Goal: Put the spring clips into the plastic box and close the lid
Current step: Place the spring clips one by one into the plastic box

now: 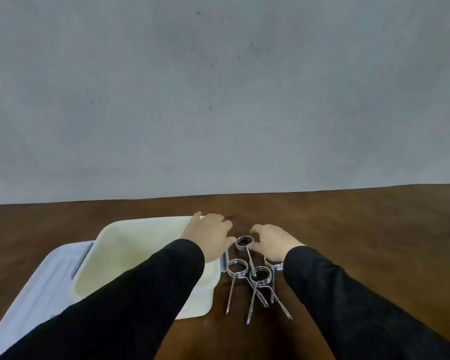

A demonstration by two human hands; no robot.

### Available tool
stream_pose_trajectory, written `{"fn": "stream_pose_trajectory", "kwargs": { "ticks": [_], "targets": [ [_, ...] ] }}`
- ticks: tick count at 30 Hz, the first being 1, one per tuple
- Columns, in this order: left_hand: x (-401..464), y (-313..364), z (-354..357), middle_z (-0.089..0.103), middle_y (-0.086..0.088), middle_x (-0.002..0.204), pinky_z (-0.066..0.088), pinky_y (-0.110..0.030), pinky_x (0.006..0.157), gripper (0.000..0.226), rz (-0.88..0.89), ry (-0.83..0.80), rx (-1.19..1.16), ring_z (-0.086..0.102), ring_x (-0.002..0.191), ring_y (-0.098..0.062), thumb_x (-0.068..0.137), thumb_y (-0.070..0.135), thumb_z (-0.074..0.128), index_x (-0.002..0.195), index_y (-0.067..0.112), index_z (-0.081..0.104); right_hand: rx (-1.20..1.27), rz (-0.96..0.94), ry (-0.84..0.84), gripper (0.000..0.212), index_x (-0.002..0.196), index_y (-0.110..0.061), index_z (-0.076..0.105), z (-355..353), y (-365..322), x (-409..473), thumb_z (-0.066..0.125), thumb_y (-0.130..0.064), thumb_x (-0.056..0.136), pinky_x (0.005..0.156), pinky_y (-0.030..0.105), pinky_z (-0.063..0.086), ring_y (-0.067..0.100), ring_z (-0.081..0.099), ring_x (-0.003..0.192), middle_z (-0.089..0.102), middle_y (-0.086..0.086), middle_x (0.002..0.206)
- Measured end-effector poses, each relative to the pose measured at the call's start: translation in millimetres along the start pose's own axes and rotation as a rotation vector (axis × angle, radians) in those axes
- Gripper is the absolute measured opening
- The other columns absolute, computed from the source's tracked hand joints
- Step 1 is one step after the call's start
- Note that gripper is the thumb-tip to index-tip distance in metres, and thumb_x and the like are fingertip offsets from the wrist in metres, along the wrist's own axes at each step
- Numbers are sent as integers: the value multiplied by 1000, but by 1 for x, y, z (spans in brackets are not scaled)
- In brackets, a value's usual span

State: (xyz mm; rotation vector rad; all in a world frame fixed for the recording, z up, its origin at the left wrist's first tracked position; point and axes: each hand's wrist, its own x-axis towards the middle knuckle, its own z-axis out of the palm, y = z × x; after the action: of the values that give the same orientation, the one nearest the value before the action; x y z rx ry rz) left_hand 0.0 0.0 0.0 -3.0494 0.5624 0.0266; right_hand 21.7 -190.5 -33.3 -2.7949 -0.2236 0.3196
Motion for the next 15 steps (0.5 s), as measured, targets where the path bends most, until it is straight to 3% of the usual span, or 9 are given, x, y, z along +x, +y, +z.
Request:
{"fn": "stream_pose_trajectory", "kwargs": {
  "ticks": [3,6,10,15],
  "targets": [
    [-2,1,13,46,0,157,13,-51,122,49,-47,13,-58,25,153,-19,107,43,31,140,21,60,22,92,-1,48,137,-17,54,25,-4,18,61,-38,94,92,39,51,33,62,111,64,14,126],
    [-1,2,22,44,2,158,12,-48,123,49,-79,65,-110,22,154,-16,108,40,31,137,20,64,-4,172,-19,40,124,-20,63,52,-5,41,64,-39,89,94,47,51,35,63,109,68,12,121],
    [0,-2,27,38,0,163,12,-47,124,49,-86,67,-153,17,156,-15,108,39,30,137,20,64,-102,230,60,33,120,-20,66,70,-9,52,65,-38,92,97,47,44,34,58,116,62,9,122],
    [-3,-4,13,25,-1,169,1,-50,125,56,-67,34,-220,11,157,-14,107,49,26,151,23,49,-103,197,106,28,111,-12,68,80,-5,65,68,-31,91,92,44,50,36,62,108,63,12,114]
  ]
}}
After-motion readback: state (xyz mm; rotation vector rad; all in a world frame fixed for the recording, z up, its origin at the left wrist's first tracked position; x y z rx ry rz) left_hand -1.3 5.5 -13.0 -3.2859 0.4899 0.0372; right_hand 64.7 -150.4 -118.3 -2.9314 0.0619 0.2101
